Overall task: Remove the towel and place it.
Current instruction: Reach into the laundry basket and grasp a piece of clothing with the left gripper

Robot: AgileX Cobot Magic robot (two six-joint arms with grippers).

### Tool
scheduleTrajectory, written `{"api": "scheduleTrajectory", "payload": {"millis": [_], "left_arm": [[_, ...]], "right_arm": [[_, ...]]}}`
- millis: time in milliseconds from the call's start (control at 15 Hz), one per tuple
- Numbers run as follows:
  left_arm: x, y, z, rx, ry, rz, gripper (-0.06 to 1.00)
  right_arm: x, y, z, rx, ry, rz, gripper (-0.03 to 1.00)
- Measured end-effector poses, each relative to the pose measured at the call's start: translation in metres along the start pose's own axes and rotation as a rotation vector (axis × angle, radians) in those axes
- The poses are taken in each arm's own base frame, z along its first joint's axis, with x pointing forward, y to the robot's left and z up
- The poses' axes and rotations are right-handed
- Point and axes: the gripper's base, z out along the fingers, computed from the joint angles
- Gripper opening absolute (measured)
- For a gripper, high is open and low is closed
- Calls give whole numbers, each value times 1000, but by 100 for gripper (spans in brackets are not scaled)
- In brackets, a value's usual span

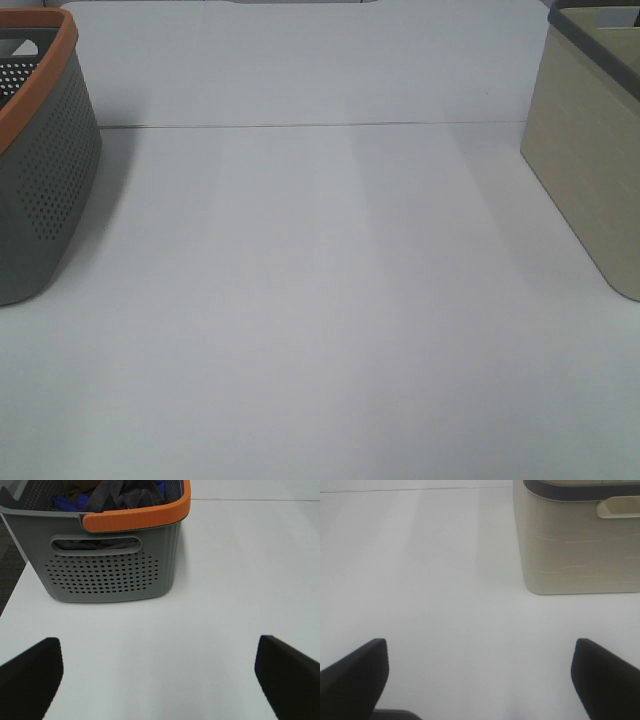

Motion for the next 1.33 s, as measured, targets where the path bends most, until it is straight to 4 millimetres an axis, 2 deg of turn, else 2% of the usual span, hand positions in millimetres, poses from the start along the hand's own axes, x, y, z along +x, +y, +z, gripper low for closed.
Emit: {"api": "scheduleTrajectory", "payload": {"millis": [1333], "left_arm": [[0,0,0,0,0,0,99]], "right_arm": [[0,0,0,0,0,0,96]]}}
